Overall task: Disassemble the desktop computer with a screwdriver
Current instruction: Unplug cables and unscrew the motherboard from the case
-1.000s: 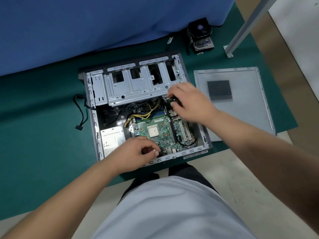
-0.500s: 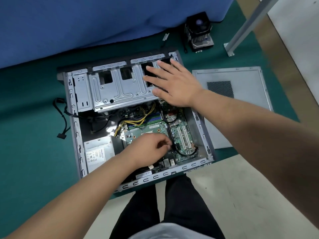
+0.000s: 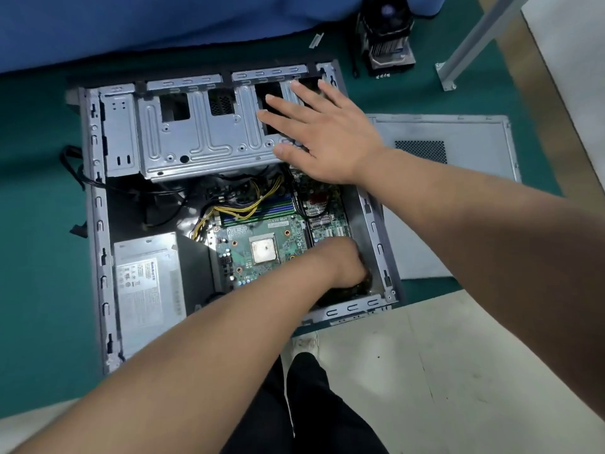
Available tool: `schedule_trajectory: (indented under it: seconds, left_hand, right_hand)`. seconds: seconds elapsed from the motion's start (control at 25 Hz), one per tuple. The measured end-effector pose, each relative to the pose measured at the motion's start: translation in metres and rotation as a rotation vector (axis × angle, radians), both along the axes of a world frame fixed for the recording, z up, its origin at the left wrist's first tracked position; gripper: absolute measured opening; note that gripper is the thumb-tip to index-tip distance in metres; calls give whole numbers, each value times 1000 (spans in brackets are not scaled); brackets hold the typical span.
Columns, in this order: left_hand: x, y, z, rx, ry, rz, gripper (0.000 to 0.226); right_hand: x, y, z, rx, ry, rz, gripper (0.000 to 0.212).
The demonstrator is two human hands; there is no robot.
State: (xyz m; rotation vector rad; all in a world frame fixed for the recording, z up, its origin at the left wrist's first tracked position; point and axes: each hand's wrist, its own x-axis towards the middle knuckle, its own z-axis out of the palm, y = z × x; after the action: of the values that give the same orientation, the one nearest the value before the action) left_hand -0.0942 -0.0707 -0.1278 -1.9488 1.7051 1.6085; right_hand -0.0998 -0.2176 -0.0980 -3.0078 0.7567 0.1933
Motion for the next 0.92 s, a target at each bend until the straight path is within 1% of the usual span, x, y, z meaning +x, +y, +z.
schedule_trajectory:
  seconds: [0.04, 0.08, 0.2, 0.28, 0.44, 0.56, 0.68, 0.76, 0.92]
  left_hand:
    - [-7, -1, -4, 25, -18, 66, 13]
    - [-11, -1, -7, 41, -36, 128, 11]
    - [-18, 2, -14, 47, -81, 216, 23]
    - [-17, 3, -16, 53, -79, 246, 22]
    - [-16, 4, -22, 52, -69, 262, 22]
    - [-19, 1, -20, 17, -72, 200, 13]
    - [-18, -2, -19, -26, -62, 161, 14]
    - [-17, -1, -18, -41, -72, 179, 14]
    - [-18, 0, -16, -52, -60, 223, 6]
  right_hand:
    - [0, -1, 0, 1, -3, 2, 67]
    - [0, -2, 0, 2, -7, 3, 67]
    - [0, -2, 0, 12, -22, 6, 68]
    - [1, -3, 1, 21, -31, 5, 67]
    - [2, -4, 0, 27, -49, 3, 67]
    - [1, -4, 1, 30, -52, 1, 67]
    - [1, -4, 0, 20, -52, 4, 66]
    - [1, -5, 1, 24, -50, 1, 66]
    - [1, -5, 1, 29, -52, -2, 67]
